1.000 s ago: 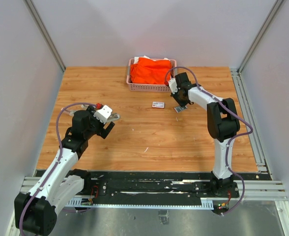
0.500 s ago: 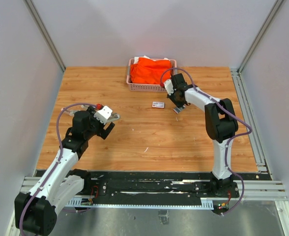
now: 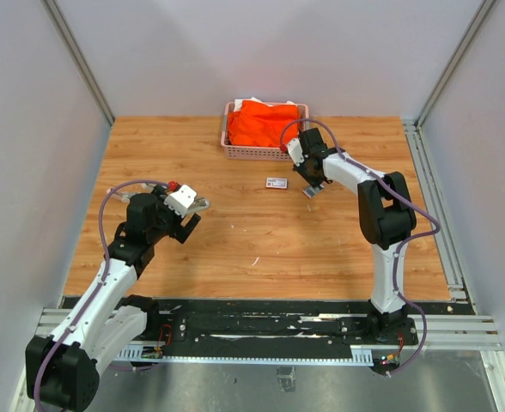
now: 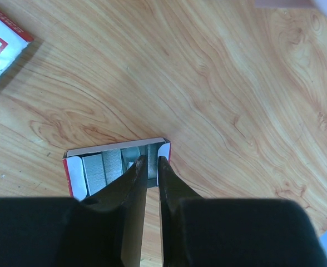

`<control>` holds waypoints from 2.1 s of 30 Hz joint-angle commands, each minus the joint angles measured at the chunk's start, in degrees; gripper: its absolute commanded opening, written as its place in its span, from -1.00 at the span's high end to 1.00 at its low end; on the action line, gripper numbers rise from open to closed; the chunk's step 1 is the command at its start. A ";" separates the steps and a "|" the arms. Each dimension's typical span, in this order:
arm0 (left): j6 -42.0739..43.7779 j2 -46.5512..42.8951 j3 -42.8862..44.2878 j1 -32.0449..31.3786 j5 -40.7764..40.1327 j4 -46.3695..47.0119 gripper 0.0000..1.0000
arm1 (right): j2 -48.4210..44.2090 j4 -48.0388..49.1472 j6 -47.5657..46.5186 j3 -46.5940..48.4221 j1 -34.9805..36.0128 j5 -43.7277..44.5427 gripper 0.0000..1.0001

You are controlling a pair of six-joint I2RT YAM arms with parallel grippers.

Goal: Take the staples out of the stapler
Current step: Adjust the staple in the staple box.

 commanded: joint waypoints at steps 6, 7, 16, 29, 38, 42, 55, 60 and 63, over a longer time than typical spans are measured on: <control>0.47 0.20 -0.19 -0.06 -0.31 1.93 -0.96 | -1.50 0.85 -1.89 -0.74 0.89 2.54 0.71; 0.47 0.20 -0.26 -0.06 -0.31 1.95 -0.96 | -1.63 0.87 -1.86 -0.92 0.91 2.41 0.71; 0.47 0.03 -0.28 -0.01 -0.31 1.92 -0.96 | -1.86 0.51 -2.55 -1.12 0.91 2.41 0.71; 0.56 0.12 -0.40 -0.05 -0.22 1.89 -0.96 | -1.76 -2.07 -3.04 -0.38 1.24 0.70 0.71; 0.65 0.07 -0.40 -0.05 -0.24 1.87 -0.96 | -2.54 -2.07 -2.49 0.02 1.31 0.51 0.72; 0.65 0.13 -0.40 -0.06 -0.22 1.87 -0.96 | -3.70 -1.26 -2.25 -0.29 1.48 0.69 0.71; 0.66 0.03 -0.40 -0.03 -0.31 1.87 -0.96 | -2.25 -1.74 -2.97 -0.29 1.66 1.18 0.71; 0.69 0.02 -0.40 -0.06 -0.33 1.87 -0.96 | -0.78 -3.18 -3.06 0.63 1.66 0.86 0.72; 0.73 -0.07 -0.37 -0.05 -0.31 1.85 -0.96 | -0.15 -3.64 -3.15 0.97 1.63 0.93 0.72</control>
